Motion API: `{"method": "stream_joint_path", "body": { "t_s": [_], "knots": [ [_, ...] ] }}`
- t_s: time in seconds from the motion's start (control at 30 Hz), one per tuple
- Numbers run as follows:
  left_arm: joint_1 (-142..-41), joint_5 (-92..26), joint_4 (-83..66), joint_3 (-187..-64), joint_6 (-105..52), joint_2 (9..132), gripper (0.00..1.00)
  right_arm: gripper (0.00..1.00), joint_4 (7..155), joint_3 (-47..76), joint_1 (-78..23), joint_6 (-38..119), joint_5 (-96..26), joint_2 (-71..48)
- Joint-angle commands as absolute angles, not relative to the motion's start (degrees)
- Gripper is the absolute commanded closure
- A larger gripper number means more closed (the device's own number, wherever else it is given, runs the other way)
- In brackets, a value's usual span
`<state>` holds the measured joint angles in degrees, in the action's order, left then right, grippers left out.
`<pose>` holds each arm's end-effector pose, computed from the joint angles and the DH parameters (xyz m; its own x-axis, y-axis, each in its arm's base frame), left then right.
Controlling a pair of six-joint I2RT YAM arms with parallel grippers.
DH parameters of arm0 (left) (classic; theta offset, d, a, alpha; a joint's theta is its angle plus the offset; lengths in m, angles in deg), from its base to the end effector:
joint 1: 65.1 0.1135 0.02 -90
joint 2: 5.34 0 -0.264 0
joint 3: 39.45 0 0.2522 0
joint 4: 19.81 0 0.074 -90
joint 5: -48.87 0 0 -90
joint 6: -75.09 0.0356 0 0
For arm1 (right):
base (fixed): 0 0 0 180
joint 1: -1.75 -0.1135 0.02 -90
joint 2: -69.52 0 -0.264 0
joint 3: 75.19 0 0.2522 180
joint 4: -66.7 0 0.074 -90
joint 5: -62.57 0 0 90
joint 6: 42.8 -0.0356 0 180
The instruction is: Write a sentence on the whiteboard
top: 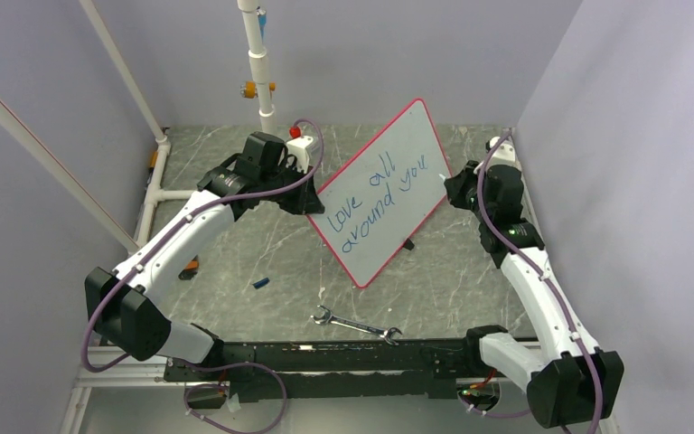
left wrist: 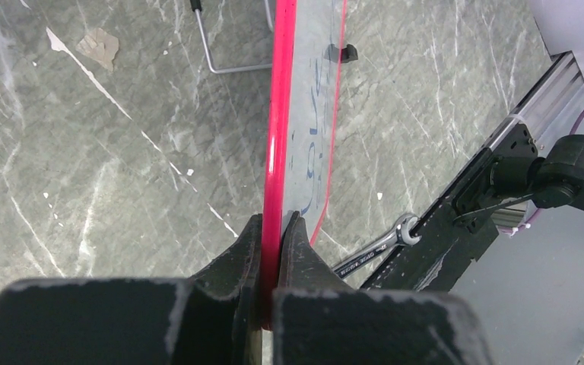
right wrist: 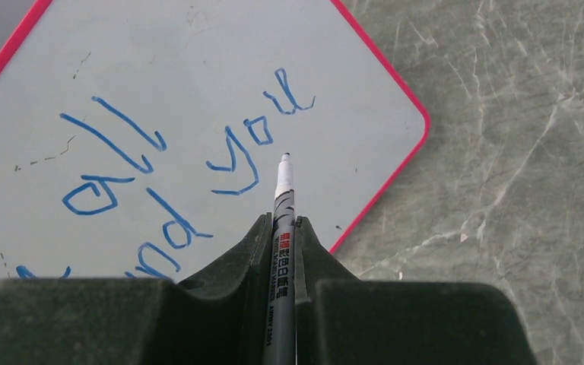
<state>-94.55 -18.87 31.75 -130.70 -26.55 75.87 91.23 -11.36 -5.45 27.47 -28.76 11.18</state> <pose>0.2616 -0.1632 0.3475 -0.7070 0.1847 -0.6827 0.5711 0.7185 -0.3970 0.2341 0.0304 0.3266 -0.3543 0.2954 -0.8872 -0.0292 0.9448 0.3262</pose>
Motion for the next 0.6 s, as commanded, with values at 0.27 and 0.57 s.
{"method": "stream_joint_path", "body": {
  "t_s": [0.27,0.57],
  "knots": [
    [-94.06,-24.61,30.49,-122.91,-26.82,67.78,1.0,1.0,92.05,-12.52,-5.32,26.33,-29.76,16.29],
    [-94.06,-20.9,18.76,-115.98,-36.77,60.26,1.0,1.0,93.14,-12.71,-5.37,26.27,-28.61,19.11]
  ]
}}
